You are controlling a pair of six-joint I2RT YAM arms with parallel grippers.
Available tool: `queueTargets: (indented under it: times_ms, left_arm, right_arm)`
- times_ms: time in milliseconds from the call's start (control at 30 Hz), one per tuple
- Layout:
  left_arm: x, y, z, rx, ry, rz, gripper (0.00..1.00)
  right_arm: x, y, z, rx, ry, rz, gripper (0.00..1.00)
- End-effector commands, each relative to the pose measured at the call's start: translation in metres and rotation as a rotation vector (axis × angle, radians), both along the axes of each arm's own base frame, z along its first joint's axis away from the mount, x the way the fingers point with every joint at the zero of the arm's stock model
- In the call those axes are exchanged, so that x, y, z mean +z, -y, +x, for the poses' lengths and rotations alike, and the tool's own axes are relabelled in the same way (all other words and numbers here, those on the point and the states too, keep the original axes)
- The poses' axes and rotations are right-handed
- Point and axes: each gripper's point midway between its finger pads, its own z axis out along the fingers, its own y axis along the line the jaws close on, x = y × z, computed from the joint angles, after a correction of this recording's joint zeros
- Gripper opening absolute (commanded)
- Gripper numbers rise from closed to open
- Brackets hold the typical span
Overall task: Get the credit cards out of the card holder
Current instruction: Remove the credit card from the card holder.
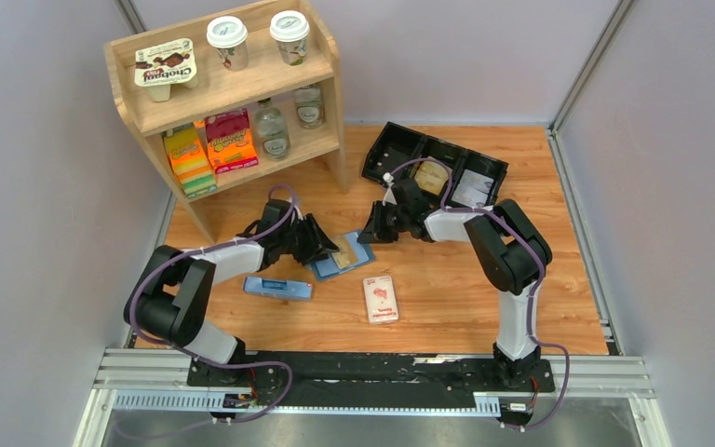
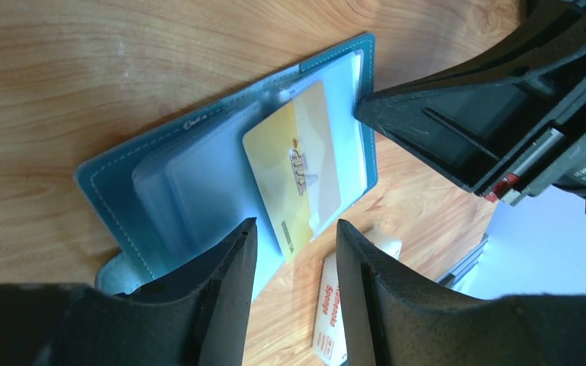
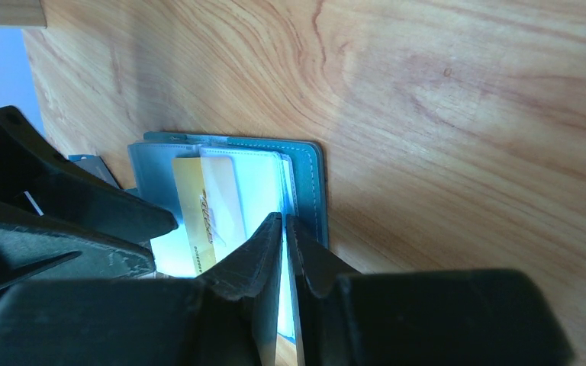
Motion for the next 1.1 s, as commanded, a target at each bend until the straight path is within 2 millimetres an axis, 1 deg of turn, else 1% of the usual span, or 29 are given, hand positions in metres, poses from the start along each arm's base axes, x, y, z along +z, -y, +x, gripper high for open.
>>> queueTargets:
  times_ms: [0,33,167,400,467,500,533,567,600,700,733,767,800,900,967,1000,1033,1067]
  left_arm:
    - [0.005,0.012,0.015,0.017,0.017,-0.088,0.51]
    - [-0.002,0.012,0.013,0.030,-0.010,-0.087,0.51]
    - [-0.020,0.003,0.008,0.081,-0.062,-0.058,0.52]
    - [-0.036,0.004,0.007,0.106,-0.083,-0.076,0.51]
    - [-0.039,0.002,0.009,0.127,-0.077,-0.076,0.47]
    - [-0.039,0.003,0.010,0.130,-0.063,-0.085,0.43]
    - [-0.040,0.003,0.011,0.134,-0.065,-0.092,0.40]
    - [-0.039,0.004,0.011,0.133,-0.052,-0.103,0.34]
    - [-0.038,0.005,0.012,0.133,-0.045,-0.108,0.31]
    - [-0.033,0.006,0.017,0.130,0.005,-0.130,0.15]
    - [-0.033,0.007,0.018,0.127,0.021,-0.134,0.12]
    - [-0.031,0.007,0.020,0.128,0.038,-0.136,0.05]
    - [-0.029,0.006,0.023,0.129,0.065,-0.139,0.01]
    - [-0.025,0.003,0.022,0.130,0.088,-0.148,0.00]
    - [-0.022,-0.005,0.017,0.129,0.089,-0.119,0.00]
    - [-0.031,-0.012,0.011,0.136,0.033,-0.066,0.00]
    - [-0.029,-0.018,0.009,0.118,0.040,-0.024,0.00]
    - [-0.034,-0.025,0.002,0.125,0.000,0.022,0.00]
  right_arm:
    - [-0.057,0.022,-0.019,-0.021,-0.088,-0.171,0.16]
    - [-0.058,0.023,-0.019,-0.022,-0.089,-0.171,0.16]
    - [-0.057,0.023,-0.019,-0.022,-0.086,-0.168,0.16]
    - [-0.058,0.022,-0.020,-0.016,-0.088,-0.163,0.16]
    - [-0.058,0.022,-0.021,-0.016,-0.087,-0.162,0.16]
    - [-0.058,0.023,-0.021,-0.016,-0.087,-0.162,0.16]
    - [-0.058,0.022,-0.021,-0.013,-0.085,-0.163,0.16]
    - [-0.058,0.023,-0.021,-0.014,-0.085,-0.163,0.16]
    - [-0.057,0.022,-0.020,-0.016,-0.082,-0.162,0.16]
    - [-0.058,0.021,-0.022,-0.011,-0.087,-0.159,0.16]
    - [-0.058,0.022,-0.021,-0.013,-0.086,-0.158,0.16]
    - [-0.058,0.022,-0.021,-0.013,-0.087,-0.158,0.16]
    - [-0.058,0.021,-0.021,-0.011,-0.086,-0.158,0.16]
    - [-0.058,0.023,-0.021,-0.013,-0.084,-0.161,0.16]
    - [-0.057,0.024,-0.021,-0.016,-0.080,-0.166,0.16]
    - [-0.057,0.024,-0.021,-0.015,-0.080,-0.168,0.16]
    - [-0.056,0.024,-0.021,-0.015,-0.079,-0.170,0.16]
    - [-0.056,0.025,-0.021,-0.015,-0.075,-0.172,0.16]
